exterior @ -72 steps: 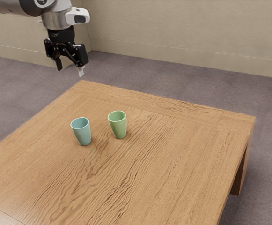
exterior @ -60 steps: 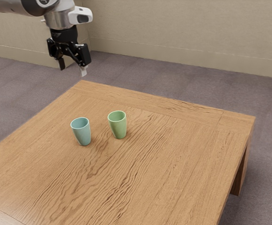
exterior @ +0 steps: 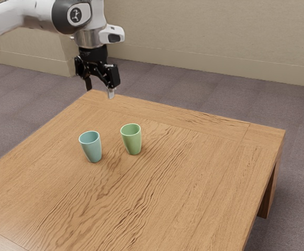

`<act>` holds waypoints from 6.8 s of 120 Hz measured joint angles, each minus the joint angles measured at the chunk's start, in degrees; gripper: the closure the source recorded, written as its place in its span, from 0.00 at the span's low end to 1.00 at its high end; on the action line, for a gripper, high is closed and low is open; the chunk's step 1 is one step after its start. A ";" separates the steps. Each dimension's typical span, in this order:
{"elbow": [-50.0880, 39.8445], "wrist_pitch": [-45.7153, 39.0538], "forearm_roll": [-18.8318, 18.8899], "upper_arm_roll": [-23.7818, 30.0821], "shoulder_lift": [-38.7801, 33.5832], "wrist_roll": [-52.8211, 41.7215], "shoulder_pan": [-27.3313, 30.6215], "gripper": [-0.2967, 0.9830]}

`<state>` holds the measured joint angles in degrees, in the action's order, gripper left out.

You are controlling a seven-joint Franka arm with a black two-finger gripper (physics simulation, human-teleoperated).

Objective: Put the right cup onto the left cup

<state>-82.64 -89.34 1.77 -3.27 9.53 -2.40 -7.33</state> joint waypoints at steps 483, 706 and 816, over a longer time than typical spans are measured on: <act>30.59 -11.64 -2.64 1.07 44.29 16.93 3.72 0.74; 0.96 -17.48 0.20 -1.18 14.32 17.00 5.78 0.84; -9.75 -23.89 0.28 -1.20 8.48 17.23 9.23 0.85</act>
<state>-92.39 -113.23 2.05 -4.47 18.01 14.83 1.90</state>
